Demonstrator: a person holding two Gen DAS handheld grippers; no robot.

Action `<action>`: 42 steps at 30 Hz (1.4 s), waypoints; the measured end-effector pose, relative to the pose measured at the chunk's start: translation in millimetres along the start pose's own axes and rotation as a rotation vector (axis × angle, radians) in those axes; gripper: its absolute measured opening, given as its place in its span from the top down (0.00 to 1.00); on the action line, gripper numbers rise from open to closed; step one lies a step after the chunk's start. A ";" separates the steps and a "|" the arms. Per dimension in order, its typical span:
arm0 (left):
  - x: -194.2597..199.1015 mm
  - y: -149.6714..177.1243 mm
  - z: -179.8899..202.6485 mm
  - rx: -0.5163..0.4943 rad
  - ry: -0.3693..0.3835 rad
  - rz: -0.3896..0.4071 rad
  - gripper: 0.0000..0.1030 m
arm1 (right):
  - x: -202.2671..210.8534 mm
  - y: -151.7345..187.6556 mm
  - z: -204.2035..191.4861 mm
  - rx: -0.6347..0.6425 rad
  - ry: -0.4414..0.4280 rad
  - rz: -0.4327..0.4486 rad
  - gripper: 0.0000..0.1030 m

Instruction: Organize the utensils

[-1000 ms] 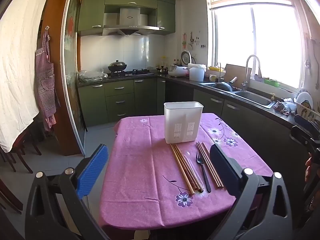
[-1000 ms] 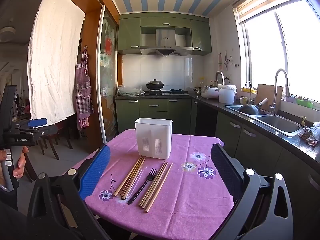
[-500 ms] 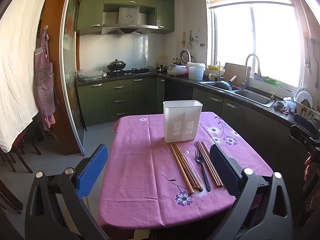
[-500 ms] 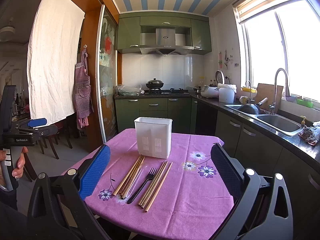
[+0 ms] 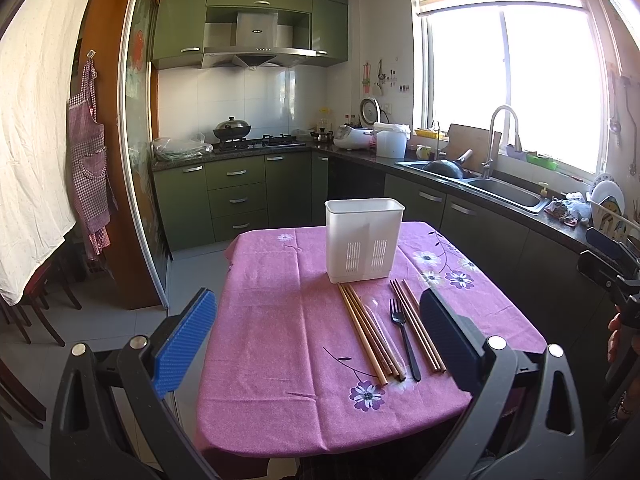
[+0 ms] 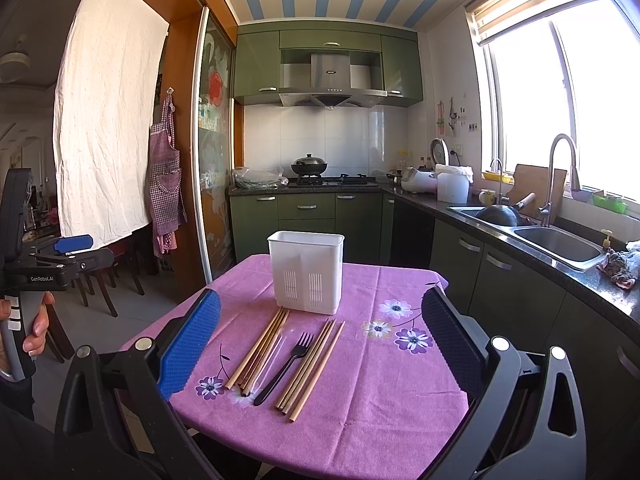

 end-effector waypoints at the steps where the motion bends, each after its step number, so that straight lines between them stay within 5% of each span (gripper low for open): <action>1: -1.0 1.7 0.9 -0.001 -0.001 -0.001 0.06 | 0.1 0.9 0.6 -0.001 0.001 0.001 0.04; 42: -1.2 -4.8 -5.5 0.003 0.010 -0.037 0.06 | -11.8 3.0 -0.1 -0.007 0.005 -0.044 0.04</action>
Point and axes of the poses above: each gripper's, at about its wrist camera, not at the fingertips, and x roughly against the way its jaws point, z to its right, y to its underside, the point moved 7 cm from there along -x, roughly the way its jaws point, and after that the axes turned 5 degrees about x, right-handed, at the moved point
